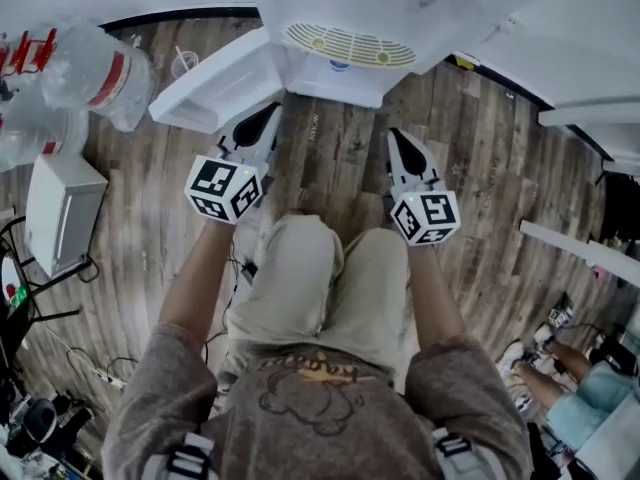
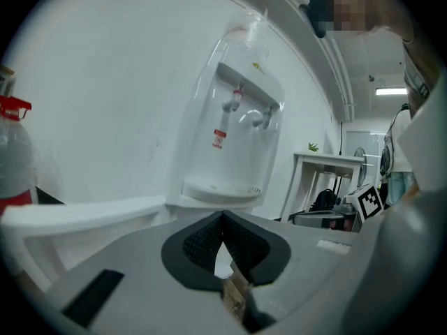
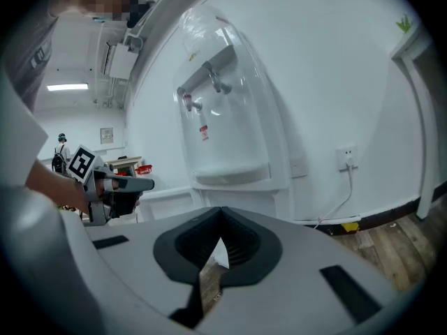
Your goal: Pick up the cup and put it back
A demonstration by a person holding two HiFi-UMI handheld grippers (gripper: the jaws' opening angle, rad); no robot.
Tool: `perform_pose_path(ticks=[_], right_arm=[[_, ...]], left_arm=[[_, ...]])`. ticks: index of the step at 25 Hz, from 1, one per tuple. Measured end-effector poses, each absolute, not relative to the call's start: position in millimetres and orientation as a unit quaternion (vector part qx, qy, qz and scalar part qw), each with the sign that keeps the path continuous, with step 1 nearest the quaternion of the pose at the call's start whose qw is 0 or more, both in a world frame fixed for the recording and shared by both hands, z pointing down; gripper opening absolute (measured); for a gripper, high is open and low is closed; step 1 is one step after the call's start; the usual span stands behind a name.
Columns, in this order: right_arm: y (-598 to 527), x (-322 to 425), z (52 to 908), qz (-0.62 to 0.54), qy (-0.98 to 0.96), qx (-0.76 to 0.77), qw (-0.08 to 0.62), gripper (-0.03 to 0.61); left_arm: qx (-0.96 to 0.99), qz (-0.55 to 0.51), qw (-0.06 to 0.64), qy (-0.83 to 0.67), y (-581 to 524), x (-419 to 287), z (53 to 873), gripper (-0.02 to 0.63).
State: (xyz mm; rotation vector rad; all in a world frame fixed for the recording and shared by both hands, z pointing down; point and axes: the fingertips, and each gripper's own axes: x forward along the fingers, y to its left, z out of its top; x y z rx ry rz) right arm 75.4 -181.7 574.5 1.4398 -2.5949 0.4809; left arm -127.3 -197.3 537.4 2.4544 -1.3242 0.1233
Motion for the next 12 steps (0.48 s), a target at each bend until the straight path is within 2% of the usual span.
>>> perform_pose_path(ticks=[12], right_arm=[[-153,65,277,0.163,-0.861,0.469,0.112,0.003]], left_arm=[[0.877,0.077,0.181,-0.439,-184,-147,244,0.003]])
